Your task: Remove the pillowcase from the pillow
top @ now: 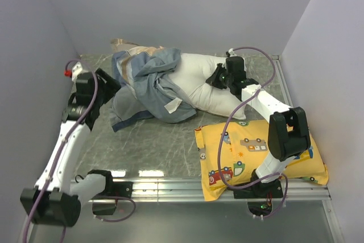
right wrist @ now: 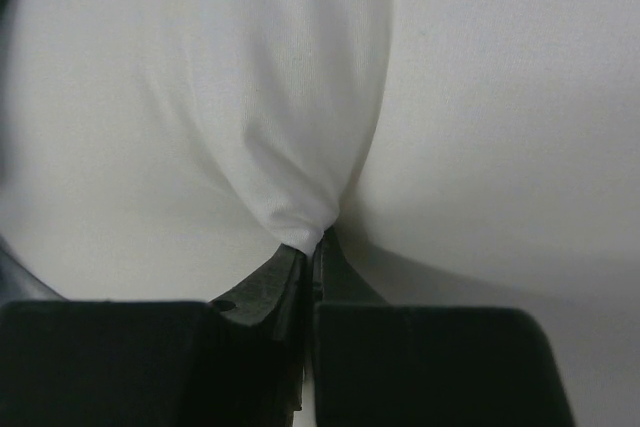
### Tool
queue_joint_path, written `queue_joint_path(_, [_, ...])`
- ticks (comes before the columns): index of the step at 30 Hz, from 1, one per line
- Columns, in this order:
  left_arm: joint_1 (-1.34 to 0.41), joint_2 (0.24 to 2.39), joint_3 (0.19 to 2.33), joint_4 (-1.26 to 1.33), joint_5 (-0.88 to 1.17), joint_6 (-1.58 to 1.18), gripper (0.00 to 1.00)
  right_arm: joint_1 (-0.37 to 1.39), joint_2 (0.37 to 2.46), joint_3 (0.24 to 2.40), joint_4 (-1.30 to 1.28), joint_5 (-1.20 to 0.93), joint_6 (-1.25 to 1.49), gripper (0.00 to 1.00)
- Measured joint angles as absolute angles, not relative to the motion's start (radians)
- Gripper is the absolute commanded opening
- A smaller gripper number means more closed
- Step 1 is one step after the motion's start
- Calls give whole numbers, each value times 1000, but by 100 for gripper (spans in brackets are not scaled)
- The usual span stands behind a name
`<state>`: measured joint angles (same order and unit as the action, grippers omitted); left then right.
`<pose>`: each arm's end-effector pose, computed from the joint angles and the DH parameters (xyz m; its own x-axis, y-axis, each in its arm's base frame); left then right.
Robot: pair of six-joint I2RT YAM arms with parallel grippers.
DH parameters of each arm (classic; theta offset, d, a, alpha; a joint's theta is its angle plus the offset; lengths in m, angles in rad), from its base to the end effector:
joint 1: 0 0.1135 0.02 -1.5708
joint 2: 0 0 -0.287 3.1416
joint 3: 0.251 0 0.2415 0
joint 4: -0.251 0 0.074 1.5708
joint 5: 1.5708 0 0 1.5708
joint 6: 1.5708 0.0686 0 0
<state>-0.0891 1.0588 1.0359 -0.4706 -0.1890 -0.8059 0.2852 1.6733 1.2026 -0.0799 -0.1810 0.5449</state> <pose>0.2393 -0.0084 0.3513 -0.2709 -0.6872 -0.6741 -0.3940 0.7180 -0.5737 0.3858 0.1260 0.2723 -0.6491 0.3410 -0.6800 -0.1023 0.8466 0.5223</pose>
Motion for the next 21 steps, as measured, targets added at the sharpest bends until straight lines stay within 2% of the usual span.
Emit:
queue_joint_path(4, [-113, 960, 852, -414, -204, -868, 78, 285, 1673, 1204, -80, -182, 545, 0])
queue_joint_path(11, [-124, 952, 538, -316, -205, -965, 80, 286, 1673, 1205, -81, -181, 538, 0])
queue_joint_path(17, [-135, 1035, 508, -149, -198, -964, 82, 286, 1673, 1205, -81, -181, 534, 0])
queue_joint_path(21, [-144, 1137, 508, -44, -200, -956, 76, 288, 1673, 1205, -81, -181, 534, 0])
